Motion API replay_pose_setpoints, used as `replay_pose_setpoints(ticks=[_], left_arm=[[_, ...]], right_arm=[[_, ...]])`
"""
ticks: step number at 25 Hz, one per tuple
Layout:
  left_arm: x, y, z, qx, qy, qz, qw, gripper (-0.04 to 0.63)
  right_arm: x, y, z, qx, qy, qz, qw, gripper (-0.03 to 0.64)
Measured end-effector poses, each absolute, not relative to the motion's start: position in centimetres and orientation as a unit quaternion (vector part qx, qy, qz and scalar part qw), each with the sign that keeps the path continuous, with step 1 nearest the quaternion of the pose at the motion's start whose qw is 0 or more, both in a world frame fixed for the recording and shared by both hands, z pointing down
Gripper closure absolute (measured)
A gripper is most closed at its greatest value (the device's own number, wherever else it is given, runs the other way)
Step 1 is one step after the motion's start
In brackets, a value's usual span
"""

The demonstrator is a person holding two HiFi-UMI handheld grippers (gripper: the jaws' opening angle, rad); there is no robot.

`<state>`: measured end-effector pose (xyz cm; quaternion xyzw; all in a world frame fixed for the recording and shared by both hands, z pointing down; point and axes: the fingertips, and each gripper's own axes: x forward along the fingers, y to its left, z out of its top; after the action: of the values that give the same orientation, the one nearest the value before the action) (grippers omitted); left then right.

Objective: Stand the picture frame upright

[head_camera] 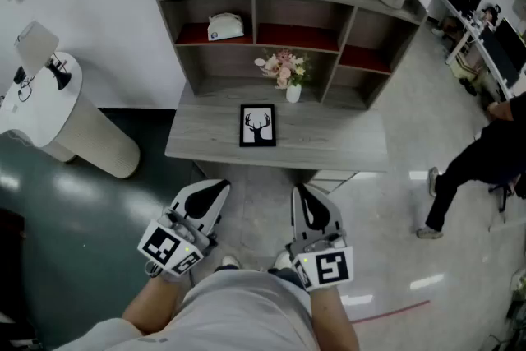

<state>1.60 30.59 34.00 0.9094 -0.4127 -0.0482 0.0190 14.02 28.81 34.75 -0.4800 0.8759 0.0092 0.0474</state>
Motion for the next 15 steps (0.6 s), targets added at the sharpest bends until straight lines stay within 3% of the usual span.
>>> replay_pose_setpoints(ticks=[15], left_arm=[[7.7, 29.1, 34.9, 0.908, -0.415, -0.047, 0.040, 0.580]], right_arm=[[19.2, 27.5, 35.5, -0.436, 0.898, 0.002, 0.054, 0.597]])
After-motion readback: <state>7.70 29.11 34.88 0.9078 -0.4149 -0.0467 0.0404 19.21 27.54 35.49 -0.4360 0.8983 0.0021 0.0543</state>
